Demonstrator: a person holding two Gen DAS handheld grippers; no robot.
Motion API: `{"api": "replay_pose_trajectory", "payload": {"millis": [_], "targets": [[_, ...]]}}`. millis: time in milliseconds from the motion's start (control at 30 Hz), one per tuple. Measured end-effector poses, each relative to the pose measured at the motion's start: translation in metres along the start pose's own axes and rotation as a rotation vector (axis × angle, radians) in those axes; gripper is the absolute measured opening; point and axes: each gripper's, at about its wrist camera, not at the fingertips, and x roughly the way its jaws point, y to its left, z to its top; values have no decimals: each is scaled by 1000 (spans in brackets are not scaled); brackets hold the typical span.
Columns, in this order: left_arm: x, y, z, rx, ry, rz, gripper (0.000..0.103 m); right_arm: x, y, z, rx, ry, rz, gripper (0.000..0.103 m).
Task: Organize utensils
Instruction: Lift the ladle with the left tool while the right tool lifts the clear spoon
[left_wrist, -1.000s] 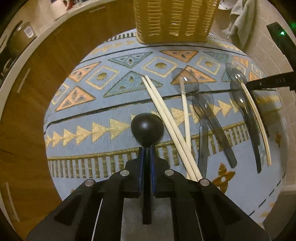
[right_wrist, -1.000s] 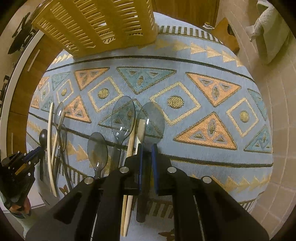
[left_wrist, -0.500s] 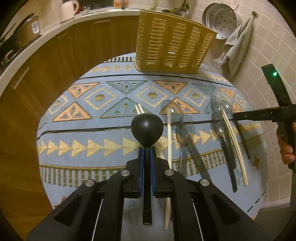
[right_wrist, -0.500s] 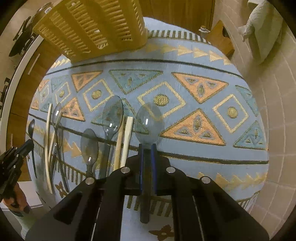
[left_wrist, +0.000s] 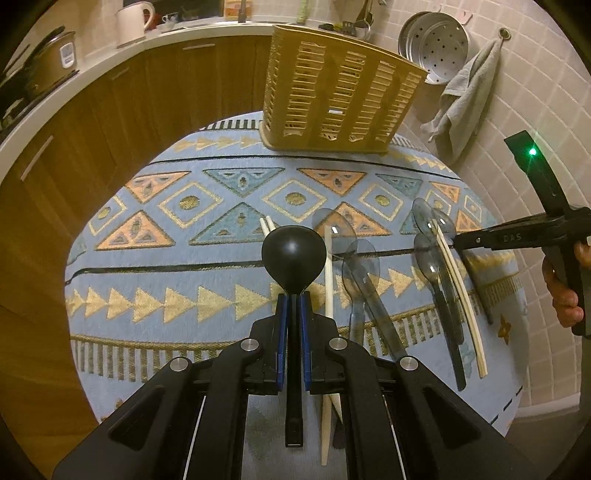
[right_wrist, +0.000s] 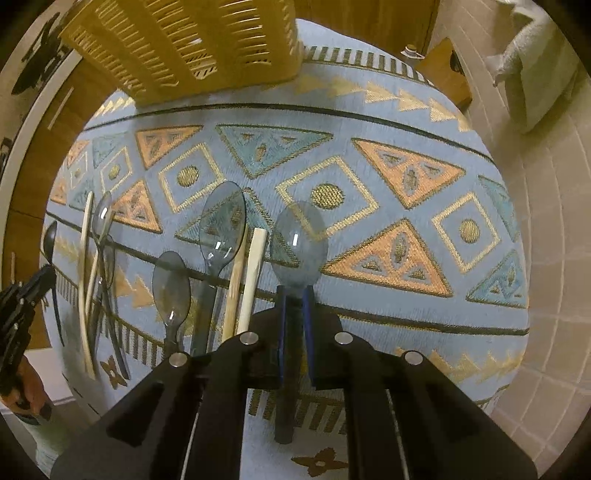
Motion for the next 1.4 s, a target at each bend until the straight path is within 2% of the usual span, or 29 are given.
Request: {"api": "replay_pose_trajectory", "payload": {"millis": [133,167,200,300,367,467,600,800,867,967,1033,1133,1233,1267,1333,1400], "targets": [[-8,-1,3,-8,-40,-21,4,-2,8,-3,-22,-39,-36,6],[-11,-2,5,-12,-58,-28,4,-5,10,-6,-26,-62,-27,6],[-17,-2,8,-17,-86,-36,4,-10,11,-10,-23,-86,1,0],[-36,-5,18,-17,-167,-60,4,-32,9,-18,-28,-183,39,0],[-44,-7,24,-17,-201,-71,4,-39,10,-23,-41,-212,68,0],[-46,-10,33,-23,-213,-101,4,-35,10,-22,-83,-196,82,0],[-40,-15,34,-7,-209,-105,4,-28,4,-16,-68,-151,139,0],[-35,-12,29,-2,-197,-117,5,-21,-10,-14,-22,-147,195,0],[-34,-9,27,-2,-196,-117,5,-18,-10,-15,-28,-138,155,1],[-34,-5,26,-12,-196,-128,5,-14,-6,-16,-36,-114,146,1],[-33,-4,24,-14,-194,-133,5,-13,-2,-17,-48,-98,100,1],[-32,-4,23,-10,-193,-132,5,-10,0,-15,-38,-76,60,16],[-33,-4,22,-11,-195,-136,5,-10,2,-15,-43,-88,56,40],[-33,-4,21,-11,-196,-136,5,-11,4,-16,-47,-102,53,54],[-34,-3,21,-9,-198,-132,5,-14,7,-16,-59,-127,21,54],[-34,-2,21,-12,-199,-133,5,-11,9,-14,-52,-106,-8,54]]}}
